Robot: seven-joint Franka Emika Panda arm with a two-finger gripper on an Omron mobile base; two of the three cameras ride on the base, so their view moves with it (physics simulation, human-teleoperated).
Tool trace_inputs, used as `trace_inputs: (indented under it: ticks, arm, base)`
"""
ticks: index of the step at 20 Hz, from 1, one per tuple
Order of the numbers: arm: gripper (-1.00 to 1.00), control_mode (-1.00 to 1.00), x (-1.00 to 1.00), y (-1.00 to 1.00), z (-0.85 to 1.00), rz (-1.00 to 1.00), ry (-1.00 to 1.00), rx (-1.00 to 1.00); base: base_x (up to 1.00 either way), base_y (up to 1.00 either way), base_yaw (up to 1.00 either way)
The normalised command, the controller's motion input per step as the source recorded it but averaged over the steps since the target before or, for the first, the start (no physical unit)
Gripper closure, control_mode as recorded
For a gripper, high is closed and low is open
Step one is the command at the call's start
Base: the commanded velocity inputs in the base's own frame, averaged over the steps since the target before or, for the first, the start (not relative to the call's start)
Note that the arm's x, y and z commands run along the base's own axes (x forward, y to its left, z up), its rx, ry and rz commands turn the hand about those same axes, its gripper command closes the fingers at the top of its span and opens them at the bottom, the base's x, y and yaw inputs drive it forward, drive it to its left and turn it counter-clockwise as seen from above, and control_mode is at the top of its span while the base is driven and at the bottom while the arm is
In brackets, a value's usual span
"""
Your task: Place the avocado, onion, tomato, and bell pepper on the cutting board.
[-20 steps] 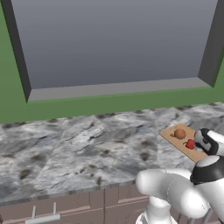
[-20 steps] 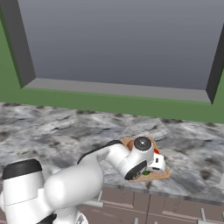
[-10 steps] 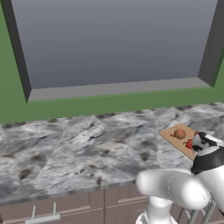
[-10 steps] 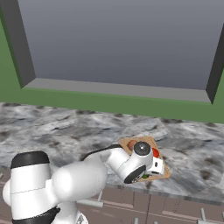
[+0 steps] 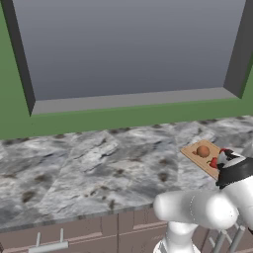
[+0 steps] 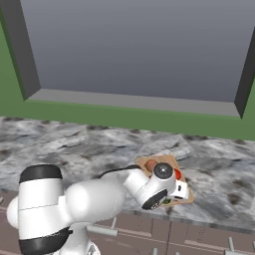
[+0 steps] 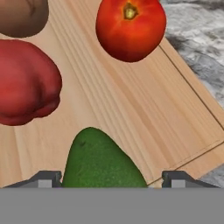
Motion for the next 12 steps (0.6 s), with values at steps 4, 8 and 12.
trace_inputs:
  ticks: [4, 8, 12]
  arm:
    - [-1.0, -1.0, 0.17, -0.01, 0.0, 0.0, 0.0, 0.0]
    - [-1.0, -1.0, 0.21, 0.0, 0.07, 0.0, 0.0, 0.0]
    - [-1.0, -1.0, 0.21, 0.0, 0.26, 0.01, -0.02, 0.0]
  base:
    - [0.0, 0.0, 0.0]
    - [0.0, 0.0, 0.0]
    - [0.0, 0.0, 0.0]
